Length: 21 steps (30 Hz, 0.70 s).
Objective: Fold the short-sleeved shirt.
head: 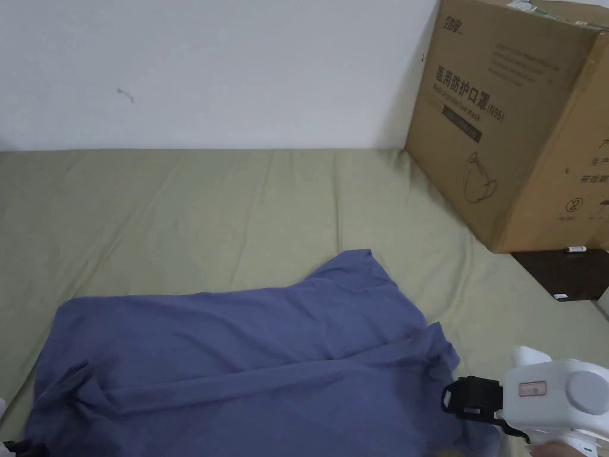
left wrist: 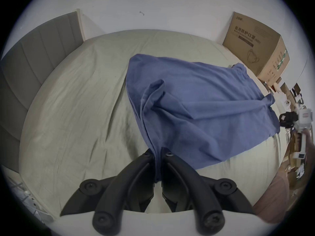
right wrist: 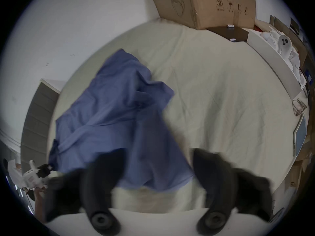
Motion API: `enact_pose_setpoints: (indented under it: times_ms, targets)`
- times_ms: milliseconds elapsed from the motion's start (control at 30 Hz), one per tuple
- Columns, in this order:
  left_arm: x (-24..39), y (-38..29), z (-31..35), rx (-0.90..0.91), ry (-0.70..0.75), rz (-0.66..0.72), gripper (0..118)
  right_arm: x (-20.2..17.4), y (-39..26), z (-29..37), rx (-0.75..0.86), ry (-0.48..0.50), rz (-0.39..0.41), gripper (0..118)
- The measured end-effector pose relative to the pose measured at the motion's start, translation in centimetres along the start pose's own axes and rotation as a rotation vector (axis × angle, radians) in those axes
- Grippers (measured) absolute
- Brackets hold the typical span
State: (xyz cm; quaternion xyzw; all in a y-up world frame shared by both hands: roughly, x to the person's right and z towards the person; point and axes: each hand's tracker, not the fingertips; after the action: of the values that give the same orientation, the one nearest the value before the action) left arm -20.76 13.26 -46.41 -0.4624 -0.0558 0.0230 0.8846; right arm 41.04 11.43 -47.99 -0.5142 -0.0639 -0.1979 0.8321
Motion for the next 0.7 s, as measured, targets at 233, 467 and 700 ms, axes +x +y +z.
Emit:
enact_pose_setpoints:
  times_ms: [233, 467, 700]
  targets:
    - [-1.1, 0.5, -0.3, -0.046, 0.050, 0.006, 6, -0.5, -0.2, -4.4, -0.200, -0.116, 0.157, 114]
    - [-1.2, 0.9, -0.1, -0.070, 0.066, -0.020, 6, -1.3, -0.6, 0.5, -0.137, 0.066, 0.146, 7]
    - [-2.1, -0.4, 3.4, -0.123, 0.024, -0.043, 6, -0.7, -3.0, 5.7, -0.142, -0.003, 0.201, 7]
